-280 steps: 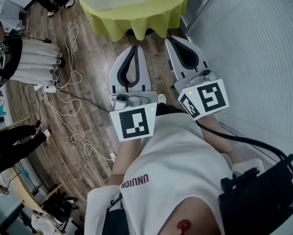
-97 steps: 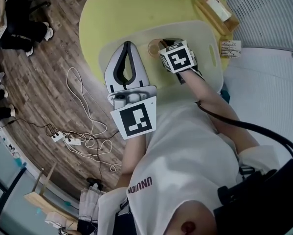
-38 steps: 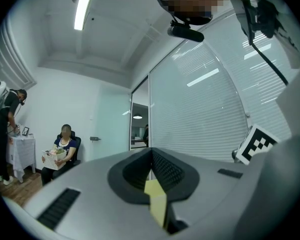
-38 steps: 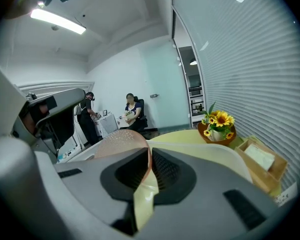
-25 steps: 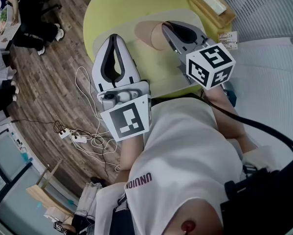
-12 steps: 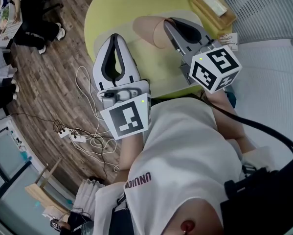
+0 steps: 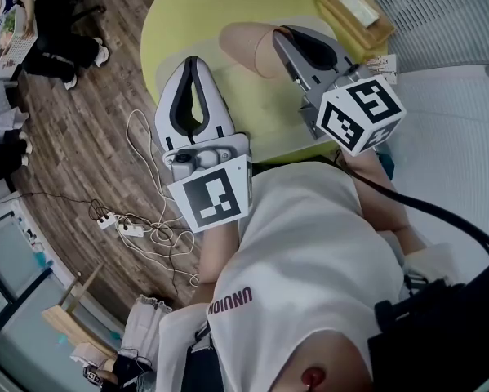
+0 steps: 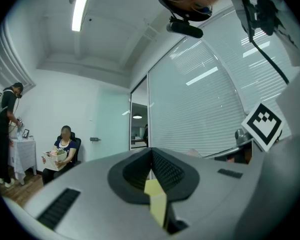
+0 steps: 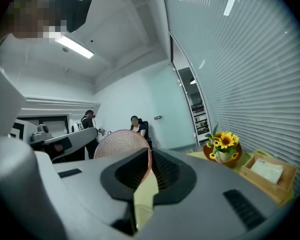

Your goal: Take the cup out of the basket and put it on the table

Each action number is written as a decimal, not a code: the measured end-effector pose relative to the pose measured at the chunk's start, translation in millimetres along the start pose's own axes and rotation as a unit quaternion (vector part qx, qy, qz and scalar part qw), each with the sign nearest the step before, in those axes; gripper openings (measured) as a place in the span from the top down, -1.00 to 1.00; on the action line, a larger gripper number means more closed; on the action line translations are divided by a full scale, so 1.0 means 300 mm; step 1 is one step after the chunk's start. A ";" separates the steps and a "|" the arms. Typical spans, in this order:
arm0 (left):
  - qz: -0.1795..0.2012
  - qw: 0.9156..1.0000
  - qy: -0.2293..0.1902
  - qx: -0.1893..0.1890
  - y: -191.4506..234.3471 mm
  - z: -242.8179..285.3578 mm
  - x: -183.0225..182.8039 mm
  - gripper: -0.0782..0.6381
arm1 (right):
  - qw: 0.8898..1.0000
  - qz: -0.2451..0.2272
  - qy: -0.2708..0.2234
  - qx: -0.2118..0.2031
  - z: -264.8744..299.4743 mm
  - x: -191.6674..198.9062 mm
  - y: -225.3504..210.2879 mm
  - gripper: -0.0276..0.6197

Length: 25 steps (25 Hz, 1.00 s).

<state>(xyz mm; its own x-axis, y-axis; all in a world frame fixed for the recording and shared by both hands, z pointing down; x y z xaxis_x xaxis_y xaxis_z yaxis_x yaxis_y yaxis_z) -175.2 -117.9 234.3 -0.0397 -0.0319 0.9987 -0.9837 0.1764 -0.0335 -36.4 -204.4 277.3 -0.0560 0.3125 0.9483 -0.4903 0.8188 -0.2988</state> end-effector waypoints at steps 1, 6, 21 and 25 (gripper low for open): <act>0.001 1.000 0.000 0.000 0.000 -0.001 0.000 0.75 | 1.000 -0.001 -0.002 0.000 -0.001 -0.002 0.000 0.80; 0.001 1.000 0.001 -0.001 0.005 0.001 0.000 0.75 | 1.000 -0.003 -0.009 0.003 -0.001 -0.010 0.003 0.80; 0.007 1.000 -0.007 0.002 0.001 0.001 -0.010 0.75 | 1.000 -0.009 -0.003 0.001 0.001 -0.017 0.008 0.80; -0.001 1.000 -0.001 0.000 -0.003 0.002 -0.007 0.75 | 1.000 -0.008 -0.002 0.001 0.001 -0.013 0.006 0.80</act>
<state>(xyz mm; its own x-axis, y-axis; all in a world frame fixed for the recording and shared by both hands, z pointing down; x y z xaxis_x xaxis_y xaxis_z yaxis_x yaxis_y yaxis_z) -174.2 -118.7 232.1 -0.0377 -0.0347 0.9987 -0.9838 0.1763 -0.0310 -37.2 -204.2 273.0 -0.0522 0.2968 0.9535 -0.4922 0.8232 -0.2831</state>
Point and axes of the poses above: the fingertips, and each gripper's own axes: z forward along the fingers, y to its left, x out of its underside, the point moved 5 cm from there along -z, backward along the fingers, and after that the axes turned 9 degrees about -x, right-handed, at the moved point
